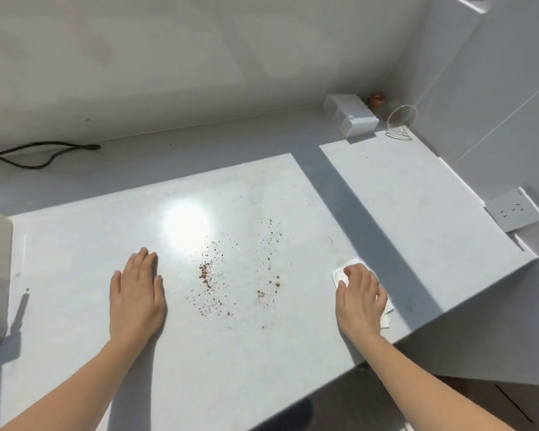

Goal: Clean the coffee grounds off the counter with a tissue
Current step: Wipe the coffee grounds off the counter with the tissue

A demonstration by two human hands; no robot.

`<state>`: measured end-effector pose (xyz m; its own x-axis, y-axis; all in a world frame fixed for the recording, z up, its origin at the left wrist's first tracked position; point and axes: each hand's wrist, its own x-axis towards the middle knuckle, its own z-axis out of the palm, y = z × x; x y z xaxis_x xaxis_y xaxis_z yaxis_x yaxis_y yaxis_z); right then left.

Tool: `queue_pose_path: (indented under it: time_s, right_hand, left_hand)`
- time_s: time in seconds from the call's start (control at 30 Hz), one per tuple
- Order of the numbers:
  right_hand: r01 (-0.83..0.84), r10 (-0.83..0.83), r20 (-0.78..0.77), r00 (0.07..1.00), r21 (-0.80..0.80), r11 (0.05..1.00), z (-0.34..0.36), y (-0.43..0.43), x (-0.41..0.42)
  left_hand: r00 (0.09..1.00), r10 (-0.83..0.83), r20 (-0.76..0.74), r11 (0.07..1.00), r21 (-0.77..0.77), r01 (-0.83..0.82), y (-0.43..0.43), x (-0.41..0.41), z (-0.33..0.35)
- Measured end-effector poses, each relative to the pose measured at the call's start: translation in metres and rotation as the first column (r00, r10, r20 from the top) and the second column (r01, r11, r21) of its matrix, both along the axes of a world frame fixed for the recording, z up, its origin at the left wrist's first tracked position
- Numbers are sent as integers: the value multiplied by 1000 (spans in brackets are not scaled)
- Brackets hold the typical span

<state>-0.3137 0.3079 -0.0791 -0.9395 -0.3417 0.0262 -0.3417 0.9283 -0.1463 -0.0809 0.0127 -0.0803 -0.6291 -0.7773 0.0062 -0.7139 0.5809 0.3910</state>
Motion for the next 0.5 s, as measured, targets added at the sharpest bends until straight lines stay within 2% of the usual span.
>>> queue_pose_path:
  time_s: [0.1, 0.27, 0.37, 0.43, 0.5]
  right_hand:
    - [-7, 7, 2, 1000, 1, 1000, -5, -16, -26]
    - [-35, 35, 108, 994, -7, 999, 1, -65, -73]
    - [-211, 205, 142, 968, 29, 977, -1, -83, -58]
    - [-388, 383, 169, 908, -5, 922, -2, -74, -29]
    - [-459, 453, 205, 868, -21, 888, -2, -59, -7]
  left_hand:
    - [1000, 26, -3, 1000, 12, -26, -3, 0, -5]
    - [1000, 19, 20, 1000, 2, -19, -2, -1, -4]
    - [1000, 16, 27, 1000, 5, -16, -5, 0, -5]
    - [1000, 16, 23, 1000, 8, -16, -5, 1, -5]
    - [1000, 10, 19, 1000, 9, -10, -4, 0, -6]
